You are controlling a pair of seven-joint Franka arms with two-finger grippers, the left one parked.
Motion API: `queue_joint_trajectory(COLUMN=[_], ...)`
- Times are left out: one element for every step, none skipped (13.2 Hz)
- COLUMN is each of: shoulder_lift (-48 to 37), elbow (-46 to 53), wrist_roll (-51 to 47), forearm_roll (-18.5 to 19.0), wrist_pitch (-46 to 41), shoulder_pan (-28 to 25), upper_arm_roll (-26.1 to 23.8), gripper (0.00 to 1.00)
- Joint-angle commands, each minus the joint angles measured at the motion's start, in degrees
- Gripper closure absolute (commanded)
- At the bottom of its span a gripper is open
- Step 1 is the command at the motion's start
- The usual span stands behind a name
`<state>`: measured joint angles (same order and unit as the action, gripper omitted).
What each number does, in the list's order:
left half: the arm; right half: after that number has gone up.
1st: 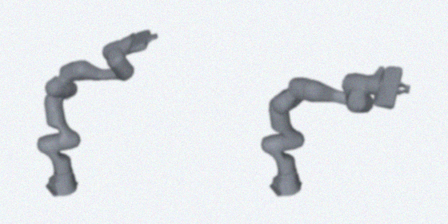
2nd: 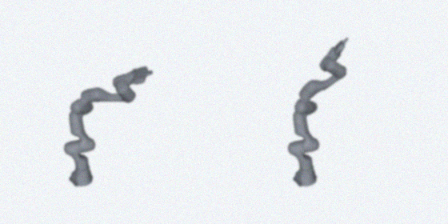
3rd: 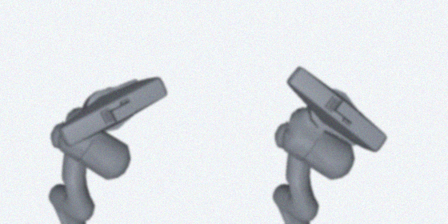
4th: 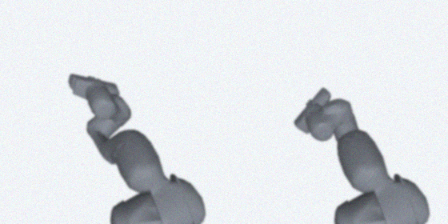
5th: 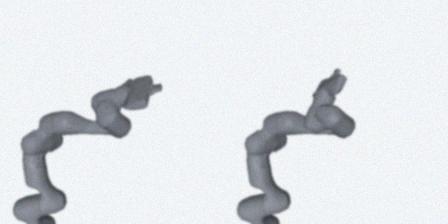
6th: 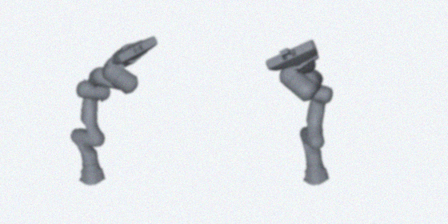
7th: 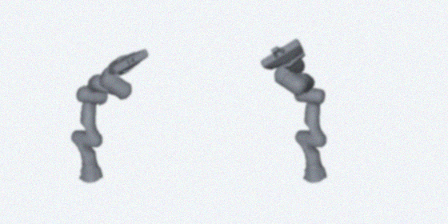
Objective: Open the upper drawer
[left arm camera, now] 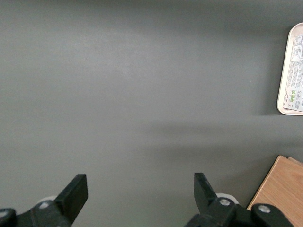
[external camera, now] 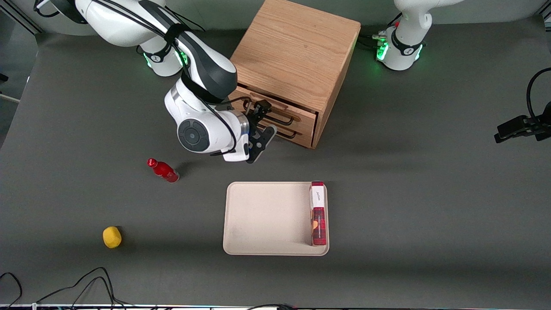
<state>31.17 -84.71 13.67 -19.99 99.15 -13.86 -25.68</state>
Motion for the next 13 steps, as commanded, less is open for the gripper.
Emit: queue_joint_trajectory(shoulder_lift=[0.30, 0.47, 0.56, 0.56, 0.74, 0.83, 0.91, 0.91, 0.91, 1.18, 1.53, 1.62, 2.31], elbow=[0.07, -0.19, -0.89, -1.76, -1.86, -1.77, -1.60, -1.34, -1.07, -0.46, 0.42, 0.51, 1.38], wrist_roll=[-1.55, -1.63, -1.55, -1.54, -1.54, -1.54, -1.46, -1.46, -1.20, -1.19, -1.19, -1.19, -1.19], forearm_roll=[1.53, 2.14, 2.58, 2.85, 2.94, 3.02, 3.02, 2.94, 2.94, 2.94, 2.94, 2.94, 2.94], wrist_pitch=[0.95, 1.04, 1.91, 3.22, 3.50, 3.50, 3.50, 3.41, 3.33, 3.33, 3.24, 3.32, 3.33], shoulder_pan=[-0.29, -0.29, -0.38, -0.29, -0.29, -0.20, -0.12, 0.23, 0.58, 0.67, 0.68, 0.76, 0.76], upper_arm_roll=[-0.60, -0.60, -0.60, -0.60, -0.60, -0.60, -0.60, -0.60, -0.52, -0.43, -0.34, 0.01, 0.19], gripper=[0.00, 0.00, 0.00, 0.00, 0.00, 0.00, 0.00, 0.00, 0.00, 0.00, 0.00, 0.00, 0.00])
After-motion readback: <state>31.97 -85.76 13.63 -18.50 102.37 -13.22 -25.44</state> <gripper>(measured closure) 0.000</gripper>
